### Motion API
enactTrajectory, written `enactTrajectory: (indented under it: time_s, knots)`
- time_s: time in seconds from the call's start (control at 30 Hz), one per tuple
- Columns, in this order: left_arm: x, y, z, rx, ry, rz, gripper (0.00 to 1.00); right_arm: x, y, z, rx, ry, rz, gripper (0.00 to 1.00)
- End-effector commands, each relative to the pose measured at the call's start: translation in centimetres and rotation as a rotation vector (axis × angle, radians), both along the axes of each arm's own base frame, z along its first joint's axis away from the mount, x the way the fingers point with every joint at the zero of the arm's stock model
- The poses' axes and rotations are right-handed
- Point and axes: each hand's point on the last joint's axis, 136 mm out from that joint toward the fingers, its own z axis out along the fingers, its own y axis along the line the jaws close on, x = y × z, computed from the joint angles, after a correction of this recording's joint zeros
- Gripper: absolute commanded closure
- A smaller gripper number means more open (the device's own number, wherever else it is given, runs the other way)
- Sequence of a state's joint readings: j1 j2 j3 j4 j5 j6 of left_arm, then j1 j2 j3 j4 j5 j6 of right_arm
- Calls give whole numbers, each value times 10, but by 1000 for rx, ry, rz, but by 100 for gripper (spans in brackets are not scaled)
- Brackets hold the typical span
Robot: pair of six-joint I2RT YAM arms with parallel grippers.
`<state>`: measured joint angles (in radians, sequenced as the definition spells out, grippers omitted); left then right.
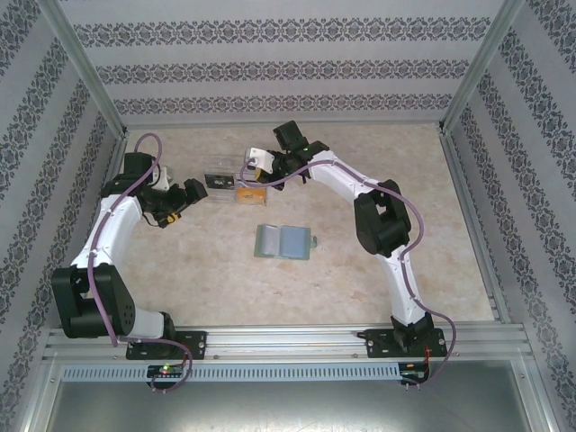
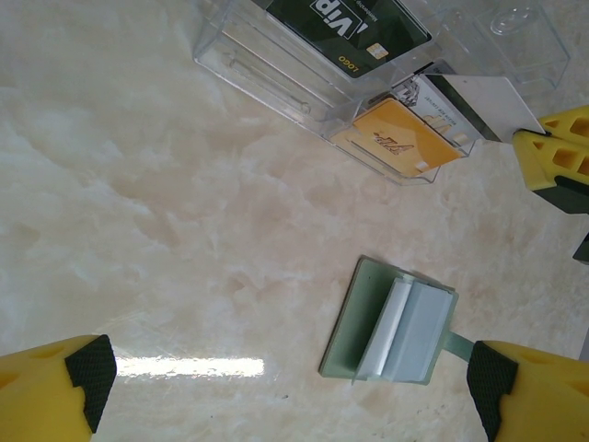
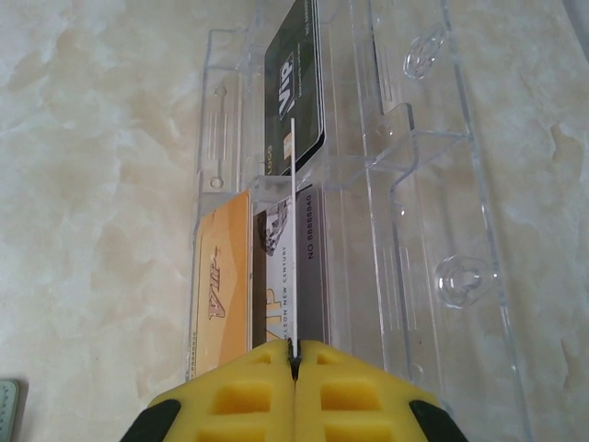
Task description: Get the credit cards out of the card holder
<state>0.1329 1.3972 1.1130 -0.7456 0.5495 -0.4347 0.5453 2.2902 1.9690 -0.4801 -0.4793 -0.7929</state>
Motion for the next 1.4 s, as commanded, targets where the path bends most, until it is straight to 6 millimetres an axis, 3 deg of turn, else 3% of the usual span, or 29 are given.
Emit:
enactTrajectory:
  time_s: [0.0, 0.37, 0.43, 0.57, 0.67, 1.07, 1.2, 1.37]
  knots:
    - [-1, 1, 0, -7, 5, -14, 0, 3, 2, -7, -10, 9, 16, 100]
    - [-2, -2, 1, -25, -4, -24, 0, -3, -3, -27, -61, 39, 18, 100]
    - [-2, -2, 1, -25, -3, -23, 0, -3, -2, -25, -64, 39, 6, 95]
    - [-2, -2, 1, -26, -2, -23, 0, -2, 0, -4, -33, 35, -21, 80]
    - [-2, -2, 1, -26, -3, -23, 0, -3, 0, 14, 1, 25, -40, 74]
    - [-2, 0, 6, -17, -17, -18, 0, -12, -4, 76, 126, 26, -196, 68]
    - [-2, 6, 9, 17, -26, 9, 0, -11, -15, 98, 179, 48, -360, 56]
    - [-3, 25, 21, 109, -78, 85, 0, -18, -54, 128, 325, 44, -643, 35]
